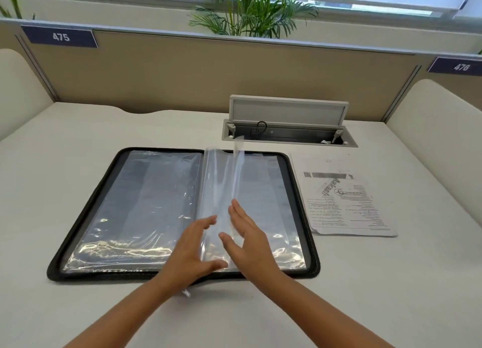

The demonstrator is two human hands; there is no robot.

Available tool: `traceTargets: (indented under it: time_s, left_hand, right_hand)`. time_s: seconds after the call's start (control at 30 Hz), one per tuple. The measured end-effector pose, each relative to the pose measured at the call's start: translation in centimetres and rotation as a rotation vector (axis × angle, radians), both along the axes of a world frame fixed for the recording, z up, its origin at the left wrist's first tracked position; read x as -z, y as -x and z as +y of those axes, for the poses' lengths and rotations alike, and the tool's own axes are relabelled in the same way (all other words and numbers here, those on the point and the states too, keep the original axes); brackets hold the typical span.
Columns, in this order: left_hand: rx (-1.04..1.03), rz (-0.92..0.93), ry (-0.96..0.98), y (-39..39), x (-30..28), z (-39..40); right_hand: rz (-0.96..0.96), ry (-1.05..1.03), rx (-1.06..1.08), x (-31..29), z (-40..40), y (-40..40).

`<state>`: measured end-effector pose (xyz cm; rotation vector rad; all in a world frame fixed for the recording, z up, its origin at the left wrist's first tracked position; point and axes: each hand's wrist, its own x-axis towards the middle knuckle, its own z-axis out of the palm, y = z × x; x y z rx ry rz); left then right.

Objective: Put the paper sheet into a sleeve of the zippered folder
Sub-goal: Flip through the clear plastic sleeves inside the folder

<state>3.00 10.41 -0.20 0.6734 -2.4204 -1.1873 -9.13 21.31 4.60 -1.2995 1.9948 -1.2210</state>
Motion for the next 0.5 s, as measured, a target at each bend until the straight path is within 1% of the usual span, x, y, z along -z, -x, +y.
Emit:
traceTargets:
  time_s: [0.07, 0.13, 0.2, 0.27, 0.33, 0.4, 0.5]
  left_hand:
    - [-0.033, 0.027, 0.014, 0.7, 0.0, 0.6]
    - [-0.158, 0.068, -0.041, 1.2, -0.5, 1.0]
    - [-0.240, 0.089, -0.043, 1.4, -1.3, 1.1]
    - [-0.294, 0.143, -0.127, 1.0, -1.4, 0.5]
    - [-0.377, 0.192, -0.224, 0.1, -1.3, -0.3]
    - [-0.425, 0.234, -0.285, -0.8, -1.5, -0.9]
    - [-0.547, 0.319, -0.405, -2.3, -1.6, -1.6]
  right_hand:
    - [-0.013, 0.045, -0.060, -0.4, -0.8, -0.6]
    - [-0.027, 0.068, -0.144, -0.7, -1.2, -1.3]
    - [-0.024, 0.091, -0.233, -0.9, -1.4, -1.9]
    - [-0.033, 0.105, -0.291, -1.0, -1.4, -2.2]
    - [-0.057, 0.110, -0.291, -1.0, -1.1, -2.0]
    - [-0.028, 0.047, -0.241, -0.7, -0.7, -1.4]
    - [0.140, -0.162, -0.168, 0.6, 0.2, 0.3]
